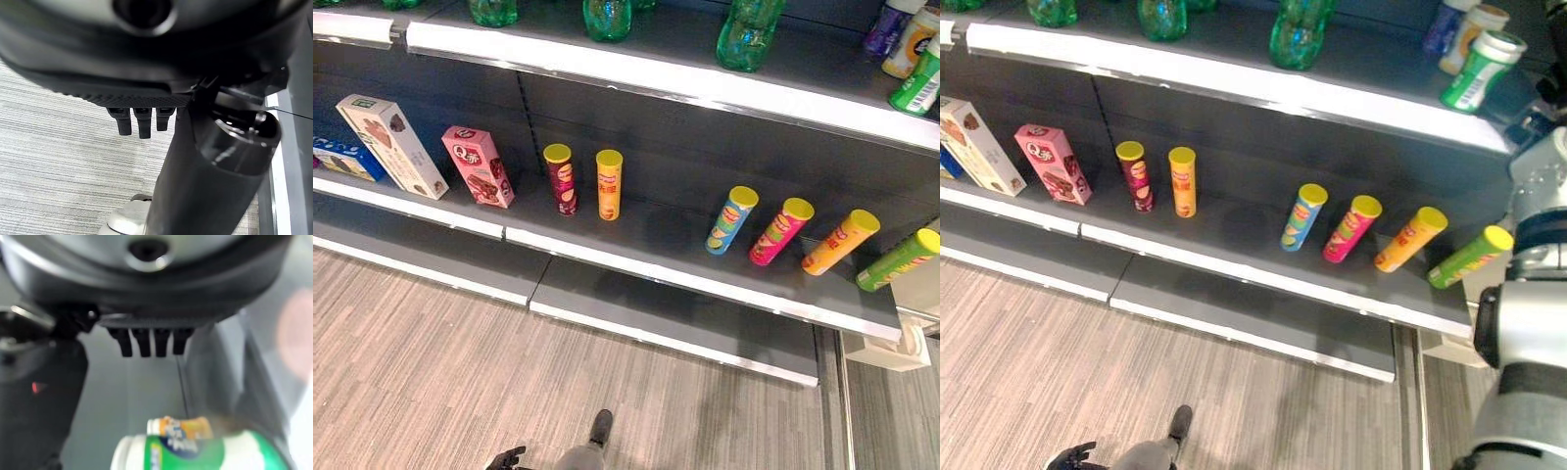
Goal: Put the goods on the table back onto the shelves and tidy them up.
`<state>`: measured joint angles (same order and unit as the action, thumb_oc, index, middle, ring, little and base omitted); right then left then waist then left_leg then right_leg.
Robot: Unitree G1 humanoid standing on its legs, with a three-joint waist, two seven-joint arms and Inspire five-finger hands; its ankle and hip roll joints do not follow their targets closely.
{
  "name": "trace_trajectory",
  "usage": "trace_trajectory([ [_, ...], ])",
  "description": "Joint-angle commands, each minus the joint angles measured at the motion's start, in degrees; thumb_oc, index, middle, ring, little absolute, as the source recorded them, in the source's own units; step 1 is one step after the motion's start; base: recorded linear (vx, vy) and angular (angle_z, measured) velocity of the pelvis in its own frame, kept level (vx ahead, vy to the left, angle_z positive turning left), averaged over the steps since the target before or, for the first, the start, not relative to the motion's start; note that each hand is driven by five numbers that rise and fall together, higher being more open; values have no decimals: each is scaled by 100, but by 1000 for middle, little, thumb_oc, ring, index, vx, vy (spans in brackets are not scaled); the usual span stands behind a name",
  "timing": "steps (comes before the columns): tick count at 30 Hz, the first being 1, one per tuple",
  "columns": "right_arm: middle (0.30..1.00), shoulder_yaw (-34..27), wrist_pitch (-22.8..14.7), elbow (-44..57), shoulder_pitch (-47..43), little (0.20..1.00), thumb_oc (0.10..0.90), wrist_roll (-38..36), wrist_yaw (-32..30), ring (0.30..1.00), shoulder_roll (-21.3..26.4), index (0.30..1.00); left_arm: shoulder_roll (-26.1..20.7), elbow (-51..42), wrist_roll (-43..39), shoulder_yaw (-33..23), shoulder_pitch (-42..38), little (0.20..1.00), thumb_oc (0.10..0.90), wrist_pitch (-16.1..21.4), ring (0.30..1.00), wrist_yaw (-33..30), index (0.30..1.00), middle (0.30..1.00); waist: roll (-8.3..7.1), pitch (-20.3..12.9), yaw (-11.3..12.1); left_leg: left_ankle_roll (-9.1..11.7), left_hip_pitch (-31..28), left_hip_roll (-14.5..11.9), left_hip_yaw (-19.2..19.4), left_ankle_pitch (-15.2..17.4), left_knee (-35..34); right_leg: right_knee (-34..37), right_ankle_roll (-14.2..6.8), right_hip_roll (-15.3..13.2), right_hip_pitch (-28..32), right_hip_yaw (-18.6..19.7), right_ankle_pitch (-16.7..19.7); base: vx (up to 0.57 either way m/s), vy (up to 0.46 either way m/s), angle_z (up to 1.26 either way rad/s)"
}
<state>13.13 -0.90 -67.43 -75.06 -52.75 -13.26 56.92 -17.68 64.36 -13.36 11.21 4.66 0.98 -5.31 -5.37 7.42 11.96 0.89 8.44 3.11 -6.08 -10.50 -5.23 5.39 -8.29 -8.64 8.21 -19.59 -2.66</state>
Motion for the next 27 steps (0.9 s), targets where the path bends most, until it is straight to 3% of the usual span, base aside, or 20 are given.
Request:
trace_trajectory([
  [1,900,581,-631,219,-958,900,800,-31,172,900,647,900,-285,86,7,145,-6,900,800,114,900,36,900,900,-259,-330,209,436,-488,-172,71,1069,23,-39,-402,-270,-56,105,311,17,-3,9],
  [12,900,885,-500,178,-1098,900,800,-38,435,900,652,900,-343,36,-37,164,0,900,800,128,900,81,900,900,-358,-314,299,421,-443,-131,-9,1067,23,-39,-417,-291,-45,53,360,7,-2,1],
  [27,900,974,-524,247,-1188,900,800,-415,690,900,532,900,-348,11,-35,233,25,900,800,134,900,159,900,900,-379,-279,294,432,-492,-154,-7,1085,23,-39,-388,-273,2,48,311,0,0,0],
])
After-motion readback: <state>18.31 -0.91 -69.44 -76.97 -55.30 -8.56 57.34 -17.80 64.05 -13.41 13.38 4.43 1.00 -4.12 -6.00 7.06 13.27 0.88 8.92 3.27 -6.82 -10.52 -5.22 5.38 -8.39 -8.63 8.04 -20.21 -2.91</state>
